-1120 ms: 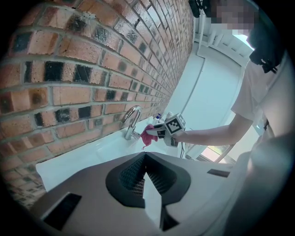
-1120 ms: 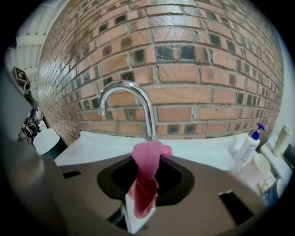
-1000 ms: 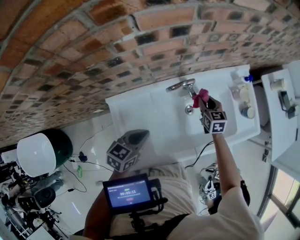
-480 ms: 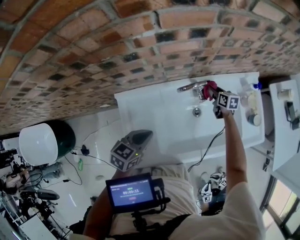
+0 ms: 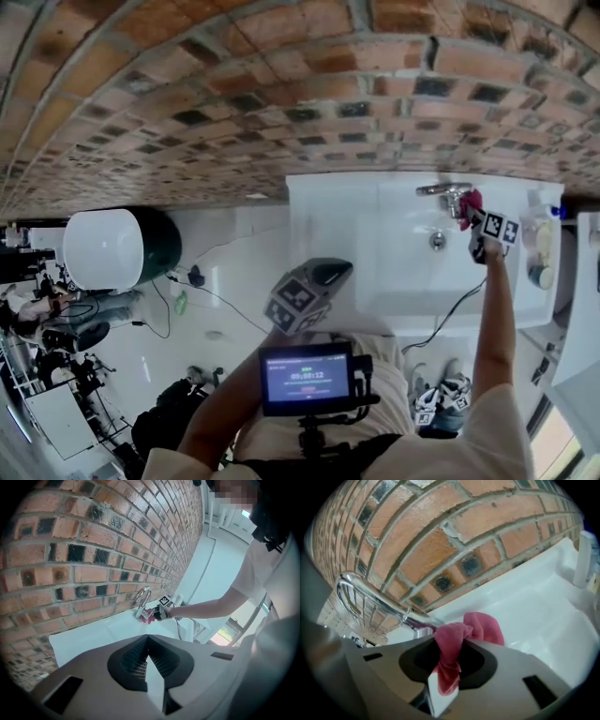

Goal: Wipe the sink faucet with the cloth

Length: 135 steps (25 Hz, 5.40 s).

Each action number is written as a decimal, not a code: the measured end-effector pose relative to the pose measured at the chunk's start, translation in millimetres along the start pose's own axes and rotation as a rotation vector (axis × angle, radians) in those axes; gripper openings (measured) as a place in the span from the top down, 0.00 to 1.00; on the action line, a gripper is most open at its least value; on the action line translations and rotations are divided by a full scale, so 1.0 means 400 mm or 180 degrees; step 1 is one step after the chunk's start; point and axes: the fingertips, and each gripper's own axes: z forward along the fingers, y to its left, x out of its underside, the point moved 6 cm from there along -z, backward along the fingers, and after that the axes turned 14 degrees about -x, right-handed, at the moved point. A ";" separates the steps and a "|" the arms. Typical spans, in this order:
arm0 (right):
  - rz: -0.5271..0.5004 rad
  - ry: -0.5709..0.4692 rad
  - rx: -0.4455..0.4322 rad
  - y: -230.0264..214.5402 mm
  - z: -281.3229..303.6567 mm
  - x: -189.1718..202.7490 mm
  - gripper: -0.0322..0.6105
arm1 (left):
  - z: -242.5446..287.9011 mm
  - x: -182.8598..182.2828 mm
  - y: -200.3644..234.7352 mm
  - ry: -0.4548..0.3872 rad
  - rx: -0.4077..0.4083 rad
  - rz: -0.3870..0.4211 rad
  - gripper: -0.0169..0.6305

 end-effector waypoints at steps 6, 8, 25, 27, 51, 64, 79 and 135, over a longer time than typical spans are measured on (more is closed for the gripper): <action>0.0148 -0.0082 -0.0734 0.042 -0.042 0.015 0.79 | 0.009 -0.005 -0.015 -0.0019 0.0017 -0.0015 0.99; 0.0507 -0.0422 -0.1739 0.111 -0.020 -0.007 0.79 | 0.010 -0.001 -0.016 0.0007 0.0031 -0.0006 0.99; -0.0249 0.0352 -0.0389 0.085 -0.017 -0.072 0.79 | 0.026 -0.004 -0.027 0.0085 0.0053 0.0069 0.99; -0.0405 0.0573 -0.0329 0.119 -0.017 -0.079 0.79 | 0.034 -0.007 -0.030 0.0092 0.0069 0.0075 0.99; -0.1175 0.1722 -0.0493 0.262 0.088 -0.021 0.79 | 0.065 -0.009 -0.037 0.0110 0.0168 0.0119 0.99; -0.0666 0.1461 -0.0305 0.218 0.027 -0.041 0.79 | 0.038 0.000 -0.024 0.0048 0.0086 0.0042 0.99; -0.0686 0.0404 0.1112 0.111 -0.159 -0.057 0.79 | -0.003 0.028 -0.018 -0.0028 0.0090 -0.0014 0.99; 0.0083 -0.0770 -0.0203 0.032 -0.032 -0.090 0.77 | 0.059 0.027 -0.047 0.0120 0.0270 0.0122 0.99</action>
